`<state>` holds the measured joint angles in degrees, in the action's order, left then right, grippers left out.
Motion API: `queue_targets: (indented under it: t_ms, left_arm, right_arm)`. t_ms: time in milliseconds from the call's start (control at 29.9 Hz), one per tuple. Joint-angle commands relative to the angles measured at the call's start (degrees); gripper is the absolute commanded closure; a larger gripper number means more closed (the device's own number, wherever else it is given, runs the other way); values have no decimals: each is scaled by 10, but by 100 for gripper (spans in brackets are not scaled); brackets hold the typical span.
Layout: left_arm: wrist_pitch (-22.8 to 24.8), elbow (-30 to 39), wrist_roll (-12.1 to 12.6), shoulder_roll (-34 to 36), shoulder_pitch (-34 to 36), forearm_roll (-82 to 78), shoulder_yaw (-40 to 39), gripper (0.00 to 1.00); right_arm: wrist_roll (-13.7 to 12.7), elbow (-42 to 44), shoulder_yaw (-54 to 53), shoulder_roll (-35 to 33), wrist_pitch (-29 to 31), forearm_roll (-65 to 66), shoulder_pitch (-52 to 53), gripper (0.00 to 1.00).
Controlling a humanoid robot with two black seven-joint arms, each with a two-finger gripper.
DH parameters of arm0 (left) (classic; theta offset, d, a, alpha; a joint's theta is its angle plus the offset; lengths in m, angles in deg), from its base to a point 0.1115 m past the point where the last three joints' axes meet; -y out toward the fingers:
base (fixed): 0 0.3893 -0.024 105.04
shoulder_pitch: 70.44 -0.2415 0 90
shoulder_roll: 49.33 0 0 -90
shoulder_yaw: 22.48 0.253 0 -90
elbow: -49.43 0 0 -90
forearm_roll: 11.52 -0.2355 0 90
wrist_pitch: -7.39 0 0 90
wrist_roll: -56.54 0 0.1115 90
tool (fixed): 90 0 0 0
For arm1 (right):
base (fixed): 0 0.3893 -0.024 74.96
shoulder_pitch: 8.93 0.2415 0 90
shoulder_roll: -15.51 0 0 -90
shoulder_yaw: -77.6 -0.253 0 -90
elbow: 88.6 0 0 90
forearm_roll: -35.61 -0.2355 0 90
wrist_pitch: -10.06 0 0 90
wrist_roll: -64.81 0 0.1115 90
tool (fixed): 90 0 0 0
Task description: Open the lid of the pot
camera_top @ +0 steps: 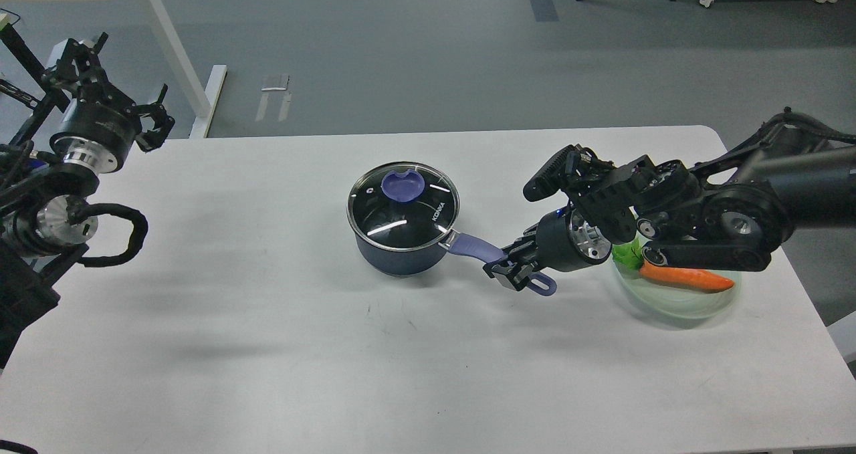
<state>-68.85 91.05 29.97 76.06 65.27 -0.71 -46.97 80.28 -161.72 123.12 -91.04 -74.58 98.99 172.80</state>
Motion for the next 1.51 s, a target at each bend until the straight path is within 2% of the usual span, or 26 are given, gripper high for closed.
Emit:
queue_targets:
  t_ms: [0,134,167,435,535,703,836,937,1104,1238,1472]
  left_arm:
    - [2,1,10,-1,29,-53,11,1]
    - [5,2,21,-5,68,-121,36,1]
    - [-3,8,25,-8,108,-183,64,1]
    - [-31,29,18,-59,194,-380,167,1]
    - [-47,54,15,-73,203,-517,170,1]
    - [-78,136,14,-78,198,-752,171,3]
    - [-107,146,15,-97,194,-901,186,3]
    - [-144,139,15,-102,195,-981,232,5]
    - [-230,123,16,-106,198,-1026,325,5]
    - [-252,106,17,-119,194,-1027,357,5]
    - [-265,66,16,-144,184,-1023,364,5]
  right_arm:
    - [0,1,0,2,0,-1,2,76]
    - [0,1,-1,1,0,-3,6,77]
    - [0,-1,-1,1,1,-4,11,77]
    - [0,-1,-1,2,0,-4,8,78]
    - [0,-1,-2,2,0,-4,9,78]
    - [0,2,-3,1,0,-4,8,78]
    - [0,3,-3,2,0,-4,8,78]
    - [0,3,-4,2,0,-4,7,78]
    - [0,3,-4,5,0,-4,8,78]
    - [0,3,-4,10,0,-4,10,78]
    - [0,3,-4,14,0,-2,9,77]
